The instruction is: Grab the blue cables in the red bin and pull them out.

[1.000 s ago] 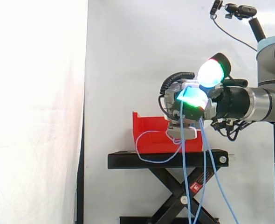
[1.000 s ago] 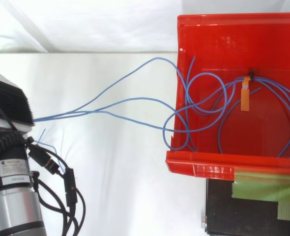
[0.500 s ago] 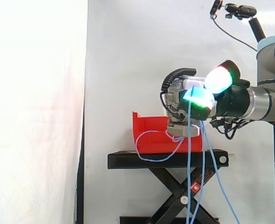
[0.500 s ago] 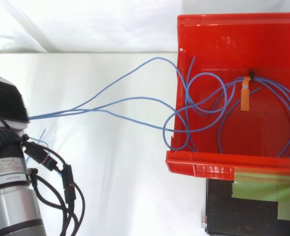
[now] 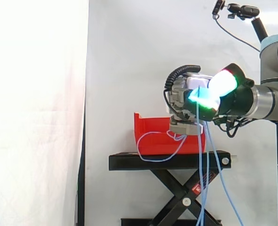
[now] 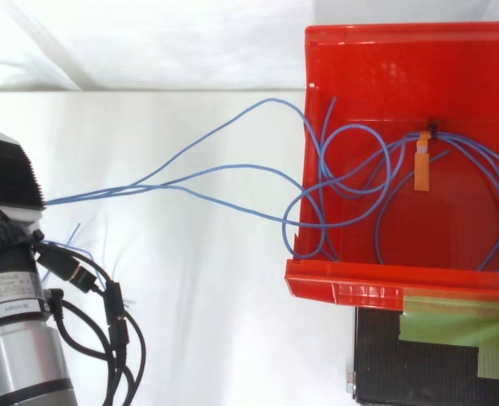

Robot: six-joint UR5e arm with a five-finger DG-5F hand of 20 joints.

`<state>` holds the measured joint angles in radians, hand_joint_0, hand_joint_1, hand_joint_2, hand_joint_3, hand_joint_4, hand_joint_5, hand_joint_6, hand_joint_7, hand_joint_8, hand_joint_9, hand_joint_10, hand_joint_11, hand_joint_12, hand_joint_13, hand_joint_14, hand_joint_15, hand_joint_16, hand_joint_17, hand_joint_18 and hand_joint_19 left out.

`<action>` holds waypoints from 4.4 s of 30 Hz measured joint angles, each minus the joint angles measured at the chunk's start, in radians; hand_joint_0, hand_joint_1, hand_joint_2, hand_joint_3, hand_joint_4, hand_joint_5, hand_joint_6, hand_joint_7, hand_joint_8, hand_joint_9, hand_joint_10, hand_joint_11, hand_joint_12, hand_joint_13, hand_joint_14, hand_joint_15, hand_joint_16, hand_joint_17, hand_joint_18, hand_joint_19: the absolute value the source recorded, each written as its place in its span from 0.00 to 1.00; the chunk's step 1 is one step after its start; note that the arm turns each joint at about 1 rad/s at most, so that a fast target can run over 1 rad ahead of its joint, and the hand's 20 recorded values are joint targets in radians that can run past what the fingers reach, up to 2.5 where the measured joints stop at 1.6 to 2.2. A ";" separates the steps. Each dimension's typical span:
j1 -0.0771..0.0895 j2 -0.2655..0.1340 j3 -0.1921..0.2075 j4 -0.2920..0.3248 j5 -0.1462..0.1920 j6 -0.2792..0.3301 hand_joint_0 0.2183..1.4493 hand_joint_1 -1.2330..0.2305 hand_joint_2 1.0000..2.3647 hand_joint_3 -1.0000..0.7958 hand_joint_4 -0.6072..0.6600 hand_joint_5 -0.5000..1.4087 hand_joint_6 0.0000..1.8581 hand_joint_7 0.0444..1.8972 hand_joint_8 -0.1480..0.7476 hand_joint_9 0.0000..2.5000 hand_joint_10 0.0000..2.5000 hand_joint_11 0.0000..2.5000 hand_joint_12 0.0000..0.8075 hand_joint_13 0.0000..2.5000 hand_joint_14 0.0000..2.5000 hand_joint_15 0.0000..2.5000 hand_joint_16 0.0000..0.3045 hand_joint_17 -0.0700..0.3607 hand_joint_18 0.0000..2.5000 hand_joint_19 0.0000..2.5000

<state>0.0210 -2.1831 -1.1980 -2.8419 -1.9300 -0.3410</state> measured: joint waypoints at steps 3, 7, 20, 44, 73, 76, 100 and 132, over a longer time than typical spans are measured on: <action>-0.001 0.000 0.000 0.002 0.000 0.000 0.45 0.13 0.00 0.00 0.67 0.78 0.14 0.39 0.49 0.60 0.00 0.80 0.37 0.45 1.00 0.20 0.14 0.38 0.44 0.59; -0.002 0.005 0.001 0.016 0.001 -0.001 0.47 0.13 0.00 0.00 0.67 0.78 0.17 0.38 0.49 0.60 0.00 0.79 0.37 0.45 1.00 0.20 0.13 0.38 0.44 0.60; -0.003 0.017 0.000 0.053 0.008 0.004 0.47 0.14 0.00 0.00 0.67 0.78 0.18 0.38 0.49 0.60 0.00 0.80 0.37 0.45 1.00 0.20 0.14 0.38 0.44 0.60; 0.000 0.017 -0.001 0.346 0.153 0.070 0.47 0.15 0.00 0.00 0.66 0.78 0.17 0.38 0.49 0.61 0.00 0.80 0.37 0.45 1.00 0.21 0.13 0.38 0.44 0.60; -0.003 0.017 -0.075 0.668 0.169 -0.019 0.47 0.15 0.00 0.00 0.67 0.77 0.17 0.38 0.49 0.61 0.00 0.79 0.37 0.45 1.00 0.21 0.13 0.37 0.44 0.60; -0.003 0.016 -0.075 0.680 0.169 -0.040 0.47 0.15 0.00 0.00 0.66 0.77 0.17 0.38 0.49 0.61 0.00 0.79 0.37 0.45 1.00 0.21 0.13 0.38 0.44 0.60; 0.006 0.010 -0.190 0.800 0.191 -0.155 0.47 0.15 0.00 0.00 0.66 0.77 0.17 0.38 0.48 0.61 0.00 0.80 0.37 0.45 1.00 0.20 0.13 0.37 0.44 0.60; 0.022 -0.033 -0.198 0.785 0.234 -0.174 0.47 0.15 0.00 0.00 0.66 0.77 0.16 0.38 0.49 0.61 0.00 0.79 0.36 0.45 1.00 0.21 0.13 0.37 0.44 0.60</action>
<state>0.0430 -2.2164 -1.3960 -2.0566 -1.6959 -0.5152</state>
